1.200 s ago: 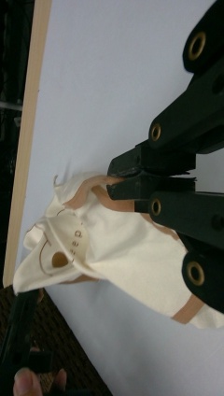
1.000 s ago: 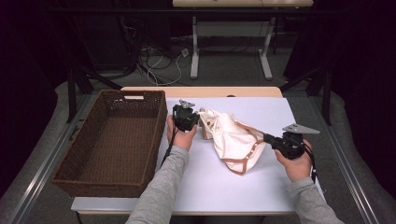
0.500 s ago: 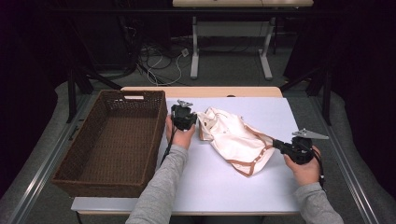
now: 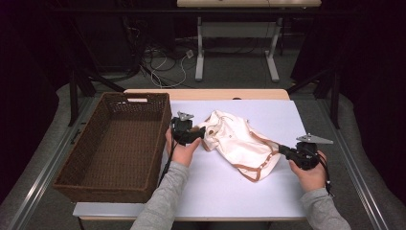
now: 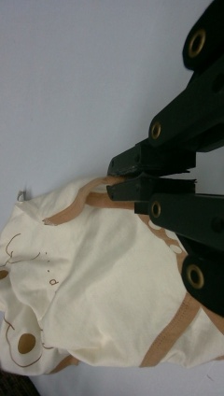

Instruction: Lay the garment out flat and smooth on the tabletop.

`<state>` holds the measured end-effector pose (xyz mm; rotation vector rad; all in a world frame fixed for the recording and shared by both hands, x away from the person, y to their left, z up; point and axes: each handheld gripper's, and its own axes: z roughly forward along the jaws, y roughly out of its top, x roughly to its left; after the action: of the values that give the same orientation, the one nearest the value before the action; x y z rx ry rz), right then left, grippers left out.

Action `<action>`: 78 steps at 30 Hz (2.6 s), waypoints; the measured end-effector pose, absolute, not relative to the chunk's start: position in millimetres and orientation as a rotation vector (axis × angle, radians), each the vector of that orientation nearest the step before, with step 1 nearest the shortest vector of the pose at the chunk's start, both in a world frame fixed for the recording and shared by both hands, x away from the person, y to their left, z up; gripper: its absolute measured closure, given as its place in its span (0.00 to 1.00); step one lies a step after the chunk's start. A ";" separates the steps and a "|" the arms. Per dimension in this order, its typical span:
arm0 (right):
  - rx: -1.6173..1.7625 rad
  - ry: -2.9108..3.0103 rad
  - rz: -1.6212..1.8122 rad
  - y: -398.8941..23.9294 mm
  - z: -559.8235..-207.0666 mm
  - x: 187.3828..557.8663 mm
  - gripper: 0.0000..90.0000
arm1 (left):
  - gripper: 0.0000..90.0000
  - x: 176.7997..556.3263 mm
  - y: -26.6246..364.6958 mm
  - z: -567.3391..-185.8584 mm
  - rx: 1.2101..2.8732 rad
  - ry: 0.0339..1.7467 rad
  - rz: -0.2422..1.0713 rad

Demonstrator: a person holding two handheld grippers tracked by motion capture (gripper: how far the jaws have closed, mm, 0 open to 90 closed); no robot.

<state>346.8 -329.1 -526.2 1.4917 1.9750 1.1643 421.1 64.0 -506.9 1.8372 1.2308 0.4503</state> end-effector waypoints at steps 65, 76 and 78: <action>1.293 2.104 0.908 -258.1 -539.1 441.7 0.59 | 1.00 402.4 41.7 -553.8 1.984 1.156 0.404; 1.322 2.092 0.873 -251.9 -550.1 453.3 0.86 | 0.80 401.2 42.0 -554.5 1.983 1.176 0.387; 1.340 2.095 0.880 -252.6 -549.8 453.4 0.90 | 0.72 402.0 39.4 -556.6 1.984 1.168 0.393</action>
<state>453.4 -252.6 -549.8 1.3400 2.0948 0.8805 402.0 39.4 -556.6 1.9841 1.1677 0.3933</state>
